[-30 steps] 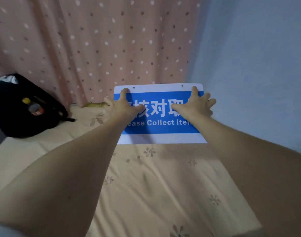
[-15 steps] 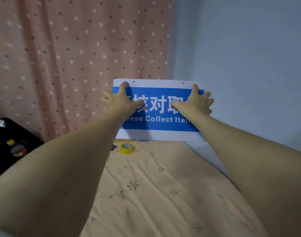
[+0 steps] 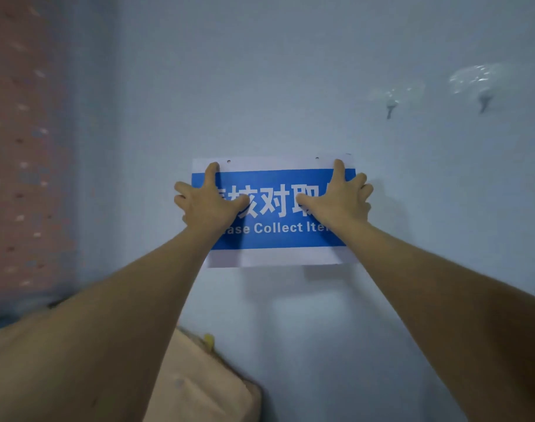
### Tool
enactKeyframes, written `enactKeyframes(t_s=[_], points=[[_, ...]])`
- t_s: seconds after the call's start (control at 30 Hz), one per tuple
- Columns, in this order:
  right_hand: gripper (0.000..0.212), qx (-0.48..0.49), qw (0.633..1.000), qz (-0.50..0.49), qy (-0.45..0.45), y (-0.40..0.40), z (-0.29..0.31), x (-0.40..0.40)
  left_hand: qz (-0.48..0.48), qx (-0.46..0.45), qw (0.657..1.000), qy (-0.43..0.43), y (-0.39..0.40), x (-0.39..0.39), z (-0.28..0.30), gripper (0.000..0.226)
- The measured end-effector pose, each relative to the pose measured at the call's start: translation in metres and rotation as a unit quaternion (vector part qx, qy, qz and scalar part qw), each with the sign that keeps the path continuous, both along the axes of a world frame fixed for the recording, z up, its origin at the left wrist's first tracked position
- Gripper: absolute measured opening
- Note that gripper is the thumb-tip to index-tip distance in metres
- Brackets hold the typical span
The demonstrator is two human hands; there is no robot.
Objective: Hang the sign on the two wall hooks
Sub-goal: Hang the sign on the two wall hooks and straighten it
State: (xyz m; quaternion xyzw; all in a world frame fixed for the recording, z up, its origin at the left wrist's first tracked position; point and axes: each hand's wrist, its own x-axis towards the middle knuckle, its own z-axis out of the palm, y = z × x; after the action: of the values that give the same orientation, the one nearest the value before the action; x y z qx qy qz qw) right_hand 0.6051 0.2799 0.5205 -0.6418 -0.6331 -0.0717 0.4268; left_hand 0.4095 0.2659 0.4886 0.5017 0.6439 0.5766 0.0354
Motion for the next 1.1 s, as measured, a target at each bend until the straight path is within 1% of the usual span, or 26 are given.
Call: enactKeyframes(t_s=[0.1, 0.2, 0.37, 0.53, 0.77, 0.93, 1.1], points=[[0.096, 0.015, 0.997, -0.076, -0.005, 0.001, 0.018, 0.075, -0.073, 0.015, 0.997, -0.001, 0.035, 0.076, 0.015, 0.081], [0.097, 0.037, 0.990, -0.138, -0.003, -0.001, 0.036, 0.132, -0.136, 0.037, 0.990, 0.002, 0.059, 0.138, 0.037, 0.083], [0.096, 0.072, 0.975, -0.211, -0.003, -0.002, 0.062, 0.188, -0.205, 0.070, 0.976, 0.014, 0.090, 0.201, 0.070, 0.084], [0.096, 0.092, 0.964, -0.250, 0.003, 0.012, 0.081, 0.202, -0.233, 0.090, 0.968, 0.028, 0.118, 0.222, 0.093, 0.085], [0.092, 0.117, 0.959, -0.256, 0.018, 0.031, 0.108, 0.204, -0.240, 0.114, 0.963, 0.047, 0.147, 0.227, 0.131, 0.086], [0.089, 0.106, 0.961, -0.255, 0.025, 0.042, 0.111, 0.209, -0.240, 0.098, 0.964, 0.064, 0.160, 0.232, 0.137, 0.088], [0.088, 0.113, 0.960, -0.254, 0.026, 0.047, 0.116, 0.209, -0.238, 0.105, 0.963, 0.067, 0.165, 0.230, 0.141, 0.088]])
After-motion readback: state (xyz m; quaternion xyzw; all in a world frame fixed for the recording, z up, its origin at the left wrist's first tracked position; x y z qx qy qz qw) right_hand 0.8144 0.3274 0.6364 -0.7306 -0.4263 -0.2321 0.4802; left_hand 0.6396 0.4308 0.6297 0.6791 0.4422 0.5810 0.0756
